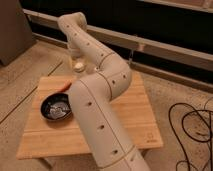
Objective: Place the ceramic cup over the eraser
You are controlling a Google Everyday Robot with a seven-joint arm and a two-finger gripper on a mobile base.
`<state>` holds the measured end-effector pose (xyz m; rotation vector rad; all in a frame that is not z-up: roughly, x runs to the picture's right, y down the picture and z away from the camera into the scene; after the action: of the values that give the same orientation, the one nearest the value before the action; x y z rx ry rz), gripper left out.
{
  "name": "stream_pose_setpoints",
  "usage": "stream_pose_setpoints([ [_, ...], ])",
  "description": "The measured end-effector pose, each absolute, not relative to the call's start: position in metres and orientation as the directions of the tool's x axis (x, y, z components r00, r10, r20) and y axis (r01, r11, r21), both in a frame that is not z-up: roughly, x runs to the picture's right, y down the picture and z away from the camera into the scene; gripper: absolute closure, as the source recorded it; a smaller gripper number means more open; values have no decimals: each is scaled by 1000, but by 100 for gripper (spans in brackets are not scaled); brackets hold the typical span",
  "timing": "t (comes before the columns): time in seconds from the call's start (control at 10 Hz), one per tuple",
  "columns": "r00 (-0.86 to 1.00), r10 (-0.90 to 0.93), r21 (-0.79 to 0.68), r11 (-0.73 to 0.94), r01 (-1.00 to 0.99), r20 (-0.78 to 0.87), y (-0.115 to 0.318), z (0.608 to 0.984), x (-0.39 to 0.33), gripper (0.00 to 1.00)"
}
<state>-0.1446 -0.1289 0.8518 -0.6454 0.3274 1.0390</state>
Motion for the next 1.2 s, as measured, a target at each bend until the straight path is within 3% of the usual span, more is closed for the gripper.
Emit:
stream_pose_setpoints([
  [1.2, 557, 606, -365, 421, -830, -568, -101, 886, -143, 100],
])
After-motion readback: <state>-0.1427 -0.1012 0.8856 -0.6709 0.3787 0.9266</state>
